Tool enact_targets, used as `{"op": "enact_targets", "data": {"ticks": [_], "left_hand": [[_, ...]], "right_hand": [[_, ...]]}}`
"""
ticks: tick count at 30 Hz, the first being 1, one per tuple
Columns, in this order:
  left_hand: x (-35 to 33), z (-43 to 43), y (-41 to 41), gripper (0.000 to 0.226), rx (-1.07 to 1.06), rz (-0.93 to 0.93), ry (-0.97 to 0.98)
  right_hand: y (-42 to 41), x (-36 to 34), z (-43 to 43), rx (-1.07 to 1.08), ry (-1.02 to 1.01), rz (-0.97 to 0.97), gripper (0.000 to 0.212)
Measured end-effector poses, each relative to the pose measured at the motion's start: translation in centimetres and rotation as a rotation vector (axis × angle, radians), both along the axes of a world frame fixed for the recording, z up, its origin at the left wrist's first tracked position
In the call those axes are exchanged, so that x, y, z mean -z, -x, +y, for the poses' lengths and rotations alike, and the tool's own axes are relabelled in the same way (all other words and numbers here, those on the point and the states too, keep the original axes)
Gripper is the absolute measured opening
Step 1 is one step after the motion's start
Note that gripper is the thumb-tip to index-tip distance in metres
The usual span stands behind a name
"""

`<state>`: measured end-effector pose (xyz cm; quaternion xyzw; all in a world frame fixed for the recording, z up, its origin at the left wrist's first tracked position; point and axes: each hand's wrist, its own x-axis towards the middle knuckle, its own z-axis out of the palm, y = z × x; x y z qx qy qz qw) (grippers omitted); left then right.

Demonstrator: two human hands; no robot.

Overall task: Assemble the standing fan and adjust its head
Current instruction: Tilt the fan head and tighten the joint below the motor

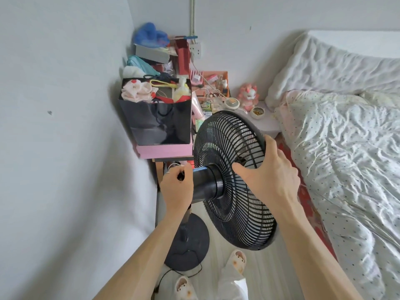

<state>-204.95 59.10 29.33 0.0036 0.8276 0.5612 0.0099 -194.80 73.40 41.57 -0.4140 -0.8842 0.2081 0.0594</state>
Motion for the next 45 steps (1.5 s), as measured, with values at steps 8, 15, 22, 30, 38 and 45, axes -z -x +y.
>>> {"op": "enact_targets", "data": {"ticks": [8, 15, 22, 30, 38, 45], "left_hand": [[0.5, -0.4, -0.2, 0.038, -0.019, -0.051, -0.07], [0.6, -0.9, 0.2, 0.038, -0.021, -0.113, -0.097], [0.4, -1.0, 1.0, 0.03, 0.034, -0.091, -0.038], [0.0, -0.7, 1.1, 0.034, 0.113, -0.051, 0.081], [0.2, -1.5, 0.6, 0.029, 0.07, -0.065, 0.007], [0.5, -1.8, -0.5, 0.026, 0.013, -0.068, -0.1]], "right_hand": [[-0.1, -1.2, -1.6, -0.01, -0.037, -0.008, 0.093], [0.7, -2.3, -1.7, -0.04, -0.095, -0.026, 0.096], [0.2, -1.6, -1.1, -0.006, -0.07, -0.054, 0.103], [-1.0, -1.1, -0.6, 0.02, -0.039, -0.07, 0.1], [-1.3, -1.4, -2.0, 0.0, -0.068, -0.052, 0.1], [-0.4, -3.0, -4.1, -0.104, -0.179, -0.037, 0.094]]}}
